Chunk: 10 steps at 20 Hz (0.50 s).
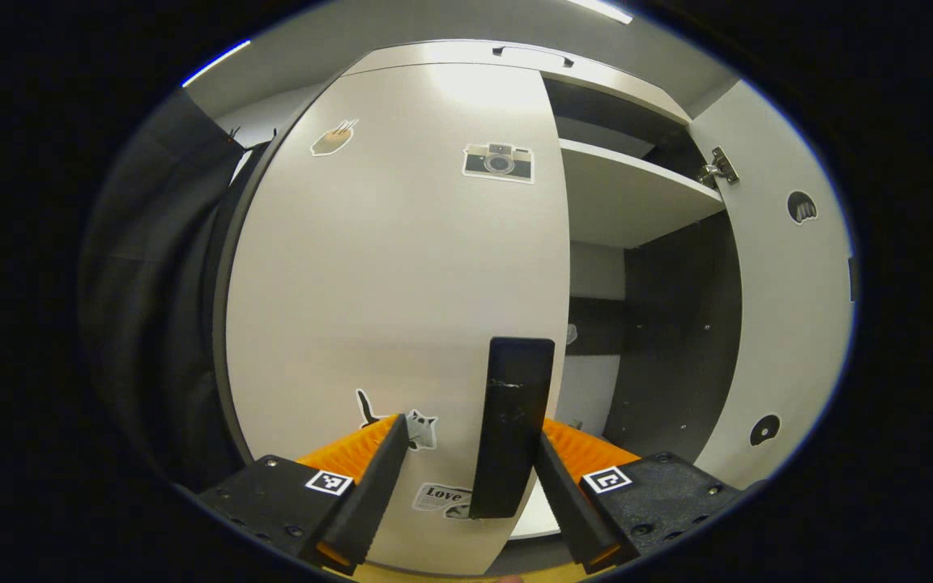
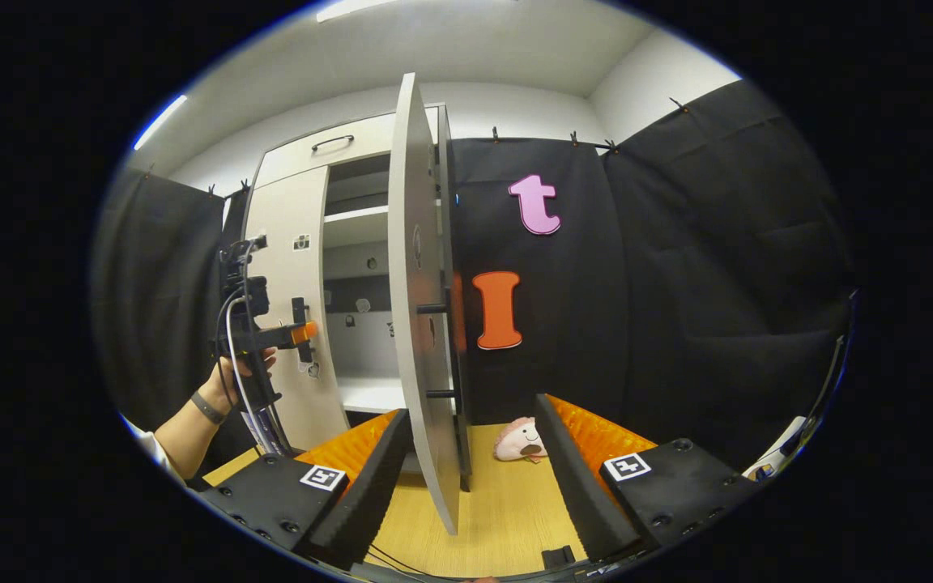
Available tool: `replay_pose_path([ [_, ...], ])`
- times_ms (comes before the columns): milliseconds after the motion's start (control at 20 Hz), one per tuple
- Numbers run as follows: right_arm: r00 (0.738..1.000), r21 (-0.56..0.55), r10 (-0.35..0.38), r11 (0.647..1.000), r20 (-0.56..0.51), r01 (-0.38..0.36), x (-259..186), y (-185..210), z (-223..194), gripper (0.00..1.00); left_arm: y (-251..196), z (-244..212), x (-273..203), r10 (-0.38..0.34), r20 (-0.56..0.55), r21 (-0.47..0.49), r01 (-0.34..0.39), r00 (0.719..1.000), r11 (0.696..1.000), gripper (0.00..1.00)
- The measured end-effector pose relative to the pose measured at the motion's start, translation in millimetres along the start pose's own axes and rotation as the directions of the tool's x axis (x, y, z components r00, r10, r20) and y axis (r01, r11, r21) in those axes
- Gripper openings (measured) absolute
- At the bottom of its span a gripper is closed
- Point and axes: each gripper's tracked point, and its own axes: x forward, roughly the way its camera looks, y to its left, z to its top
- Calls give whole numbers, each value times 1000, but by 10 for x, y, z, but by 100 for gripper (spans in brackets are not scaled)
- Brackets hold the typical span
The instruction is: Open the right door of the double-door shoe cabinet with the right hand, and open the left door with the left hand.
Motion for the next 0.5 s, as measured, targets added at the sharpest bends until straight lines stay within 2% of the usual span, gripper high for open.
replay_pose_path([
  [50,1000,6,-3,1000,-3,3,4,-14,-22,100,0,-8,-21,0,-4,4,0,1000,1000,88],
  [100,1000,10,-4,1000,-4,4,21,-19,-26,93,-36,-2,-21,-15,-9,21,16,1000,1000,88],
  [150,1000,11,-6,1000,-6,6,34,-26,-37,93,-155,26,-17,-62,-6,44,62,998,997,81],
  [200,1000,9,-6,1000,-8,6,45,-31,-50,100,-281,19,55,-80,-6,59,80,997,995,68],
  [250,1000,5,-6,1000,-10,6,57,-30,-56,93,-329,34,-70,-68,-5,74,68,998,995,27],
  [300,1000,1,-6,1000,-11,6,56,-11,-61,100,-276,19,-15,-74,5,64,73,997,995,28],
  [400,1000,0,1,1000,-13,-1,60,15,-75,100,-260,8,-8,-82,-11,20,83,997,996,20],
  [500,1000,1,4,1000,-8,-4,49,33,-57,100,-260,-3,-21,-70,-29,33,70,997,997,19],
])
